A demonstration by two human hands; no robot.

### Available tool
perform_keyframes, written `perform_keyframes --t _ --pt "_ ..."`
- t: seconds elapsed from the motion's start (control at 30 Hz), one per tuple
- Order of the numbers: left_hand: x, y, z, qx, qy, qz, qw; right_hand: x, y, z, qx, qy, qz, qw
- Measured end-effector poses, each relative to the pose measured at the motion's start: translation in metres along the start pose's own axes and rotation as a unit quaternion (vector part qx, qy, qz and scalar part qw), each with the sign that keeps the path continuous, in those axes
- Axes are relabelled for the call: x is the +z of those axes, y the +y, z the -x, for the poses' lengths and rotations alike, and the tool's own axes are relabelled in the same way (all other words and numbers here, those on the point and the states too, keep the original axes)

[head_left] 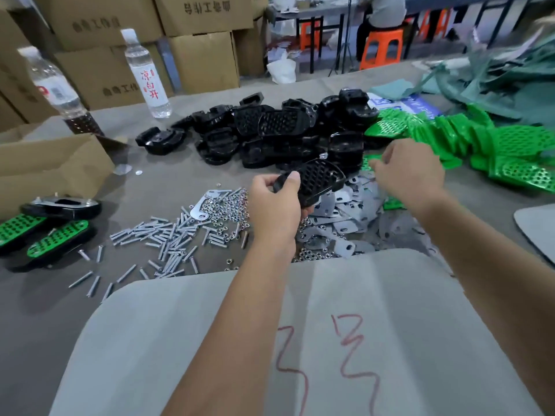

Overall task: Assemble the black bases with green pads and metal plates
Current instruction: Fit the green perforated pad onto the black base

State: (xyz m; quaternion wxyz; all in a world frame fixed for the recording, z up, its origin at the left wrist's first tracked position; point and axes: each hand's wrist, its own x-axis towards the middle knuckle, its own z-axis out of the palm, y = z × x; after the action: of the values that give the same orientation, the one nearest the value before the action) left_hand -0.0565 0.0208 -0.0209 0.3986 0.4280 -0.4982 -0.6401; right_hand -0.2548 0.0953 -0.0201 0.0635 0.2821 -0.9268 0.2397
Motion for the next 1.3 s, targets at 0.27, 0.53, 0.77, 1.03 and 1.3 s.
perform_keyframes --t 0.27,0.53,0.77,1.03,1.3 --pt "0.014 -0.009 0.014 -0.015 -0.063 0.011 0.998 -0.042 0.019 -0.013 0.044 -0.152 -0.042 0.987" --pt "-0.028 -0.002 0.009 0.012 -0.079 -0.016 0.997 -0.045 -0.029 0.038 0.060 -0.142 -0.572 0.806" --pt "-0.062 -0.003 0.005 0.072 -0.059 -0.041 0.995 0.002 -0.056 0.096 0.031 -0.226 -0.671 0.706" --pt "-0.067 -0.004 0.001 0.098 -0.022 -0.067 0.993 0.016 -0.050 0.105 -0.100 -0.238 -0.622 0.739" --pt "-0.062 -0.009 0.005 0.126 0.002 -0.081 0.989 0.011 -0.048 0.112 -0.115 -0.247 -0.645 0.714"
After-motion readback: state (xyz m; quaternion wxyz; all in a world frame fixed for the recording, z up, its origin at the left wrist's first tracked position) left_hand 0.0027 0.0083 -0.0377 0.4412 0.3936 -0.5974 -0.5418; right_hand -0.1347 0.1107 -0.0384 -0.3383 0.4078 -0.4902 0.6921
